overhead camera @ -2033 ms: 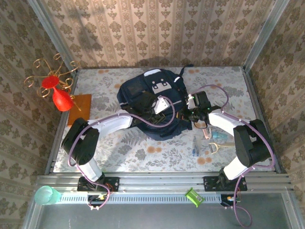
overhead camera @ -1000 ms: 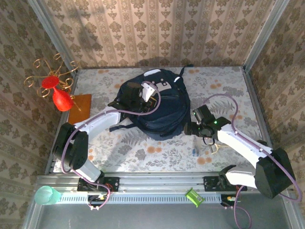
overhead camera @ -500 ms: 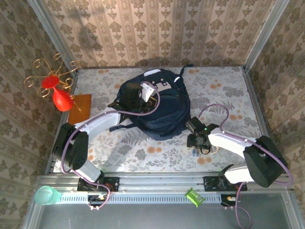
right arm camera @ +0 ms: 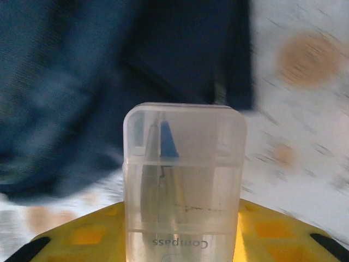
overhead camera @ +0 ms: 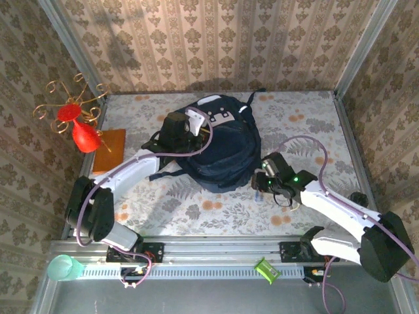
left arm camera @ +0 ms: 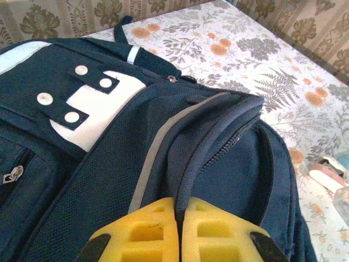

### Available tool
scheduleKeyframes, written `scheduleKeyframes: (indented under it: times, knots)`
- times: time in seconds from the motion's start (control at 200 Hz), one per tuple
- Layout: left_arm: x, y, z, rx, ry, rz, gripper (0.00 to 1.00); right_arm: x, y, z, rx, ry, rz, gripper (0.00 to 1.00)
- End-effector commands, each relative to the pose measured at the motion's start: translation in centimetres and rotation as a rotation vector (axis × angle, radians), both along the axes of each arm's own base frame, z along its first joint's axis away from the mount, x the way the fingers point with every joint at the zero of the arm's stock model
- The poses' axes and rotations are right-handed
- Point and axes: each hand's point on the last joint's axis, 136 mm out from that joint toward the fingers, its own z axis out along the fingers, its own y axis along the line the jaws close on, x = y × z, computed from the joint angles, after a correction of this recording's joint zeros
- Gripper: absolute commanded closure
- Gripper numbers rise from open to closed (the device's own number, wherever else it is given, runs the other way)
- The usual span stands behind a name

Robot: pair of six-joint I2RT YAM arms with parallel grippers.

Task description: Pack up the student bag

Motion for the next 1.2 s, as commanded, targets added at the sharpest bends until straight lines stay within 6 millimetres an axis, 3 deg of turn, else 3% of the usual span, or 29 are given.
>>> scheduleKeyframes:
  times: [0.0,0.195,0.34,0.655,0.885,1.02,1.2]
  knots:
    - [-0.2,0.4,4.2,-0.112,-0.035,0.03,1.0,2.7,5.7,5.4,0.252,-0.108,0.092,0.63]
    - [-0.3,0.6,4.3,-0.139,-0.001,0.053,1.0,6.8,10.5,7.3,0.381,-0.118,0.1,0.62]
    - [-0.7,0.2,4.8,-0.168,0.013,0.046,1.0,8.8,12.8,5.9,0.478,-0.06,0.07,0.62]
    - [-0.6,0.4,3.9,-0.139,0.012,0.063,1.0,8.7,11.0,5.3,0.427,-0.055,0.051,0.62]
    - [-1.6,-0.2,5.0,-0.166,-0.011,0.038,1.0,9.3,10.7,6.6,0.48,-0.053,0.072,0.62]
    - [-2.1,-0.4,5.5,-0.186,-0.027,0.04,1.0,9.8,9.7,6.1,0.479,-0.025,0.06,0.62]
    - [-3.0,-1.5,6.0,-0.224,-0.033,0.002,1.0,10.8,10.8,6.2,0.517,-0.003,0.071,0.62]
